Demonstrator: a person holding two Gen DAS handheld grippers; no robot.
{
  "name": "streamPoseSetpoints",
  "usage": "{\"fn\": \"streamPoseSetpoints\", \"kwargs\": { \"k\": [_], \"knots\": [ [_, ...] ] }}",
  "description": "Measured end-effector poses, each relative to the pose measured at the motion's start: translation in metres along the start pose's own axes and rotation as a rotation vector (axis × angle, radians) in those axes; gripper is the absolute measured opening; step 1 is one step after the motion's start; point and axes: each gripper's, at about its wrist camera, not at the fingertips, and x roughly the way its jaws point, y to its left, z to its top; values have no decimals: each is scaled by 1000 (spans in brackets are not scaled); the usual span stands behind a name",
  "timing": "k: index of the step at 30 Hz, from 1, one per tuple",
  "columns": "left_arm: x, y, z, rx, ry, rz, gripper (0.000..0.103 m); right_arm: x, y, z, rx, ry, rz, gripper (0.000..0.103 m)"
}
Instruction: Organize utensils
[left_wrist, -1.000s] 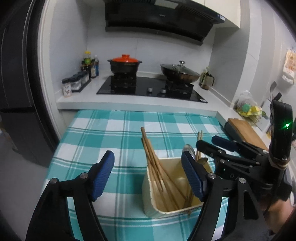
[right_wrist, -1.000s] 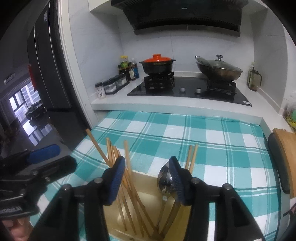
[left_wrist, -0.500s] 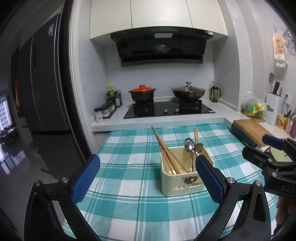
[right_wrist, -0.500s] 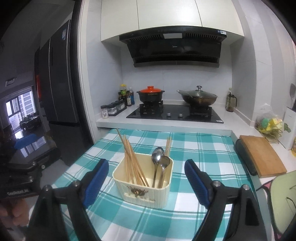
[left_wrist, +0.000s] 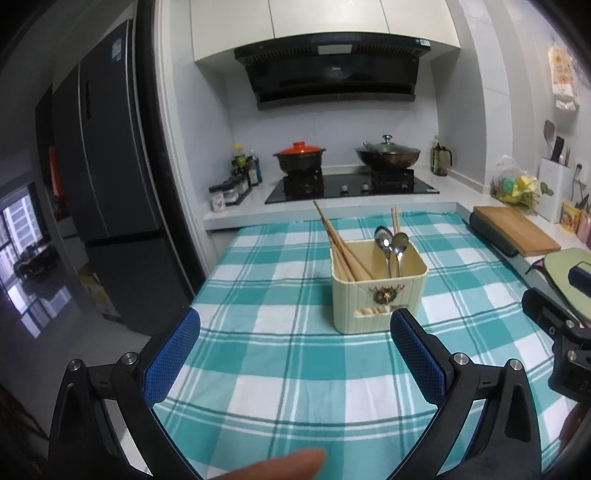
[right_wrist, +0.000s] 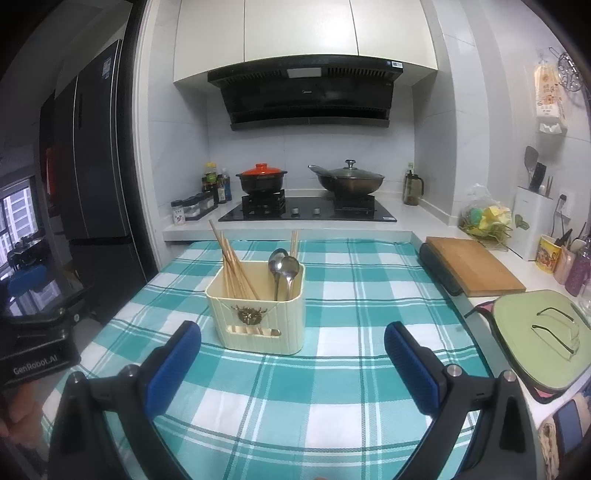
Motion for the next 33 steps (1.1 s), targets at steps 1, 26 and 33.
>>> {"fn": "streamPoseSetpoints", "kwargs": {
  "k": [1,26,33],
  "knots": [
    [-1,0,-3,-3,11,-17,103,-3,-1,0,6,-2,-5,102],
    [-21,9,-21,-17,64,-68,103,-43,31,-8,-70,25,39,102],
    [-23,7,-22,-9,62,-59,103,-44,34,-8,-77,22,36,102]
  ]
}}
